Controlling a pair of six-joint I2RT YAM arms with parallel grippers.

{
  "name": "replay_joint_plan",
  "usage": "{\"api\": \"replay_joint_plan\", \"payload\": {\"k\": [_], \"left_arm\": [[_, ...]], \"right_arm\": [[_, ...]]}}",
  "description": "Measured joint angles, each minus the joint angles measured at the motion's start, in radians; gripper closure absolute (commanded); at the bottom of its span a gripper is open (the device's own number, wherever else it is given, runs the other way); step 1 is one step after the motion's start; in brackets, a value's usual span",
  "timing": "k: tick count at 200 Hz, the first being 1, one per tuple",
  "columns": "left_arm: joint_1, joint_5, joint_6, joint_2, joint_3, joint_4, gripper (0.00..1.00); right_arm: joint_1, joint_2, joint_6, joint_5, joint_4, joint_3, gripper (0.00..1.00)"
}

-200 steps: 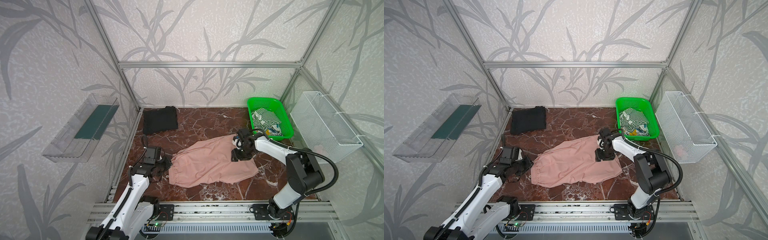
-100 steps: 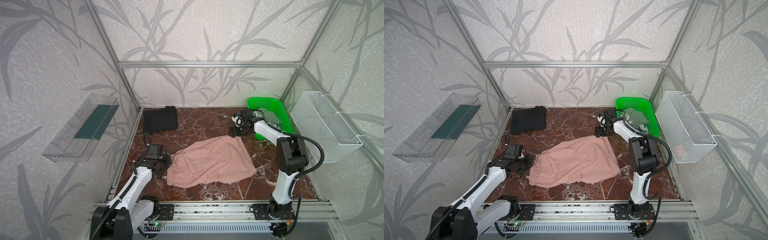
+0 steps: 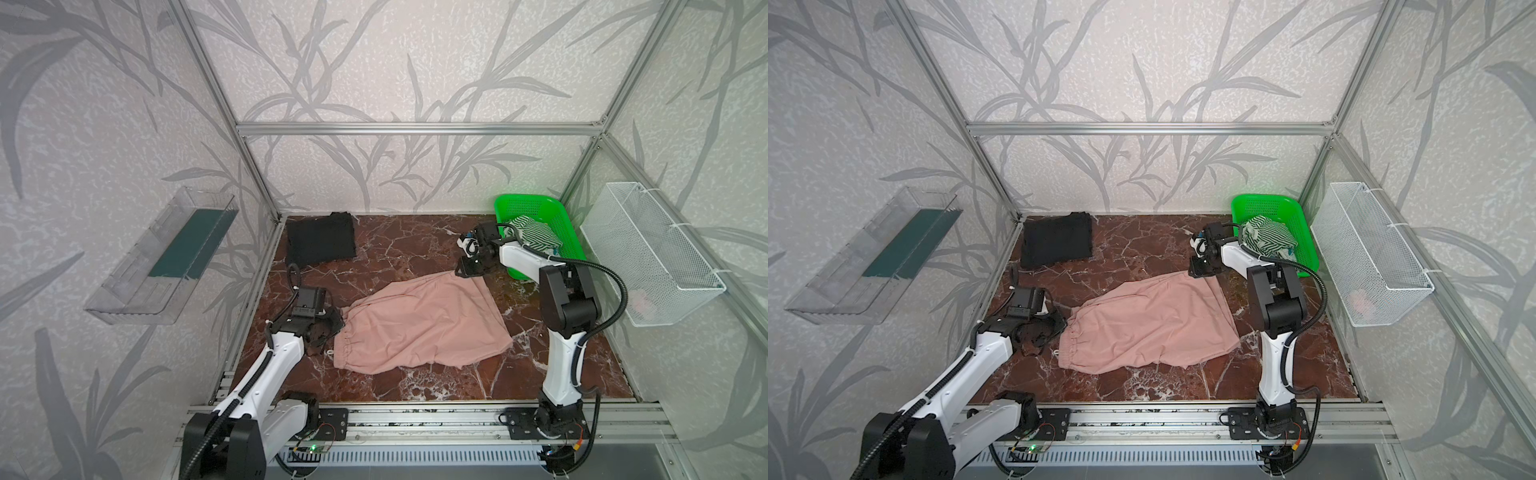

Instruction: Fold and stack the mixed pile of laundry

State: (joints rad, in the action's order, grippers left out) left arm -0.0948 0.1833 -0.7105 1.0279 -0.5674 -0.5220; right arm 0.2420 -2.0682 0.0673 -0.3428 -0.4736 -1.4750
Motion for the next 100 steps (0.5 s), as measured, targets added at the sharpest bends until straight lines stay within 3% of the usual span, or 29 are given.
{"api": "replay_joint_plan", "payload": {"k": [17,43,100], "left_arm": [[0.001,0.0,0.003,0.0,0.0,0.0,1.0],[0.005,-0.002,0.011,-0.003,-0.01,0.001,1.0],[0.004,0.035,0.064,-0.051,-0.054,0.085,1.0]], "right_arm": [[-0.002,0.012,0.004,-0.005,0.03,0.022,1.0],[-0.004,0.092,0.007,0.008,0.06,0.104,1.0],[-0.004,0.531,-0.001,0.11,0.086,0.303,1.0]]}}
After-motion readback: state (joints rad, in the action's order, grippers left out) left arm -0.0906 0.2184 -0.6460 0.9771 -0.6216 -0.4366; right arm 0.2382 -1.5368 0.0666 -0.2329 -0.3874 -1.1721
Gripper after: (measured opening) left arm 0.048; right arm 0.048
